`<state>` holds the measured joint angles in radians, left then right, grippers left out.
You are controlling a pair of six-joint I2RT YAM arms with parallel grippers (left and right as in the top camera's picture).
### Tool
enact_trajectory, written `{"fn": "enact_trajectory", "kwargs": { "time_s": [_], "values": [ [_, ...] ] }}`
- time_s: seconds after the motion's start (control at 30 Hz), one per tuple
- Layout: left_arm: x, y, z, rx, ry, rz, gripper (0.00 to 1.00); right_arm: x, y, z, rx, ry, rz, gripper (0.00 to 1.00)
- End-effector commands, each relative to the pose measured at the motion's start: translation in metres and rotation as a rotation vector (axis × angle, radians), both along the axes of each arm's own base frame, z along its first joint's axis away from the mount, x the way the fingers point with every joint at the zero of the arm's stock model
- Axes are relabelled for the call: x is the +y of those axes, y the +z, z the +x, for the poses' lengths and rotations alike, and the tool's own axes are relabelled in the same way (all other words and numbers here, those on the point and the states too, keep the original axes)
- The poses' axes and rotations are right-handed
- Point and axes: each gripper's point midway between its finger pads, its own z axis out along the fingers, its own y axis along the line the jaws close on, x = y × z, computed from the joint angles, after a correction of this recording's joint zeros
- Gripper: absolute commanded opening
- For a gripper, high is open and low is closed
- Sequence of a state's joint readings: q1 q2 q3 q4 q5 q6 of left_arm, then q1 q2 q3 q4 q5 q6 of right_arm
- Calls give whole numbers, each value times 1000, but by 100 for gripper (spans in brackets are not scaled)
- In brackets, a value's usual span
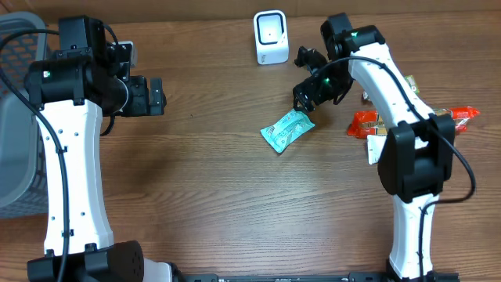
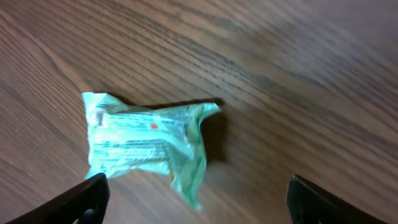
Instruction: Scan the item barcode
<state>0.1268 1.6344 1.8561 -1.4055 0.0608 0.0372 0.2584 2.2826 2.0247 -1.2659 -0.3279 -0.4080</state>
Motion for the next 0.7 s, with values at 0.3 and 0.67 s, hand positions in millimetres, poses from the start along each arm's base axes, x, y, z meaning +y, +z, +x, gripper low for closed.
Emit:
{"fn": "enact_trajectory", "kwargs": {
  "time_s": [0.3,0.67],
  "values": [
    [-1,-1,0,2,-22,-1,100,22,-46,-11,116,47,110,80],
    [-1,-1,0,2,-21,-1,100,25,-84,-39,219,16,158,69]
  ]
}}
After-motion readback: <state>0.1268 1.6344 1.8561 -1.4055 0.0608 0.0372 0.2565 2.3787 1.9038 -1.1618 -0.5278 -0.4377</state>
